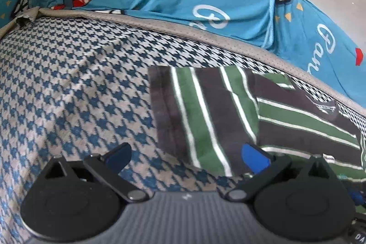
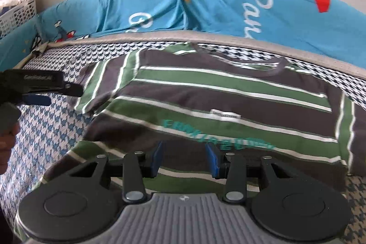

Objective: Fold clothes
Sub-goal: 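Move the open right gripper over the folded shirt to smooth it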

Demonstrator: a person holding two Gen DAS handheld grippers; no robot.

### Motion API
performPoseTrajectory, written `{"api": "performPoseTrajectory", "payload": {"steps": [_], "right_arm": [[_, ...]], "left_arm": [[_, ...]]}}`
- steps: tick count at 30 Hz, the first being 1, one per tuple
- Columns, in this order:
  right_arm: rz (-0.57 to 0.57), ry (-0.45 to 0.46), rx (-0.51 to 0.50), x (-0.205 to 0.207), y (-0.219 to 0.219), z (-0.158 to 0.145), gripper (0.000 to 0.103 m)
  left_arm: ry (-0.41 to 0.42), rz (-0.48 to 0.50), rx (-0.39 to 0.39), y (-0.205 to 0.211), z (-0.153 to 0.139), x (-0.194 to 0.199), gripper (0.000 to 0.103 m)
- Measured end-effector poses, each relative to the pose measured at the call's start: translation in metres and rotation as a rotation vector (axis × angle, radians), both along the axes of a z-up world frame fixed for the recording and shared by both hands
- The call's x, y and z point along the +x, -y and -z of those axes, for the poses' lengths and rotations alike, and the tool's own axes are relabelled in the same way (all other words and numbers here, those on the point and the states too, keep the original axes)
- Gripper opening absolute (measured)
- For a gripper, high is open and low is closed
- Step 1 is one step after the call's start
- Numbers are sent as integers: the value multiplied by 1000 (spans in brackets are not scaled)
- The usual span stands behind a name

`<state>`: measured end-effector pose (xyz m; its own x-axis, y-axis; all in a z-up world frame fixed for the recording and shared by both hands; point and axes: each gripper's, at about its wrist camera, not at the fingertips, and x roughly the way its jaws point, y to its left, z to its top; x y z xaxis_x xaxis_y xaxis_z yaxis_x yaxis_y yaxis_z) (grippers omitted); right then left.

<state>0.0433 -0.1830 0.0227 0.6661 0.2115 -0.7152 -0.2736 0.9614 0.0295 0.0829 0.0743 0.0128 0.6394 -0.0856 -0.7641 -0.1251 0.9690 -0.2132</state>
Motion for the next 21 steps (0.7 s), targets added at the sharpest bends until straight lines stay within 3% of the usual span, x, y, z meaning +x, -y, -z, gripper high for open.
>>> {"api": "performPoseTrajectory", "payload": {"steps": [3, 6, 11, 15, 21], "right_arm": [[-11, -10, 8, 1, -6, 2, 39], [-18, -16, 17, 2, -10, 3, 40], [-24, -25, 16, 4, -15, 5, 40], [-12, -25, 28, 6, -15, 4, 40], [-15, -14, 58, 5, -14, 1, 39]], "left_arm": [[3, 32, 35, 12, 3, 3, 103], [7, 40, 121, 23, 8, 3, 103], [-8, 59, 177, 29, 18, 6, 103], [-12, 17, 259, 26, 21, 6, 103], [-9, -44, 300, 11, 20, 9, 103]]}}
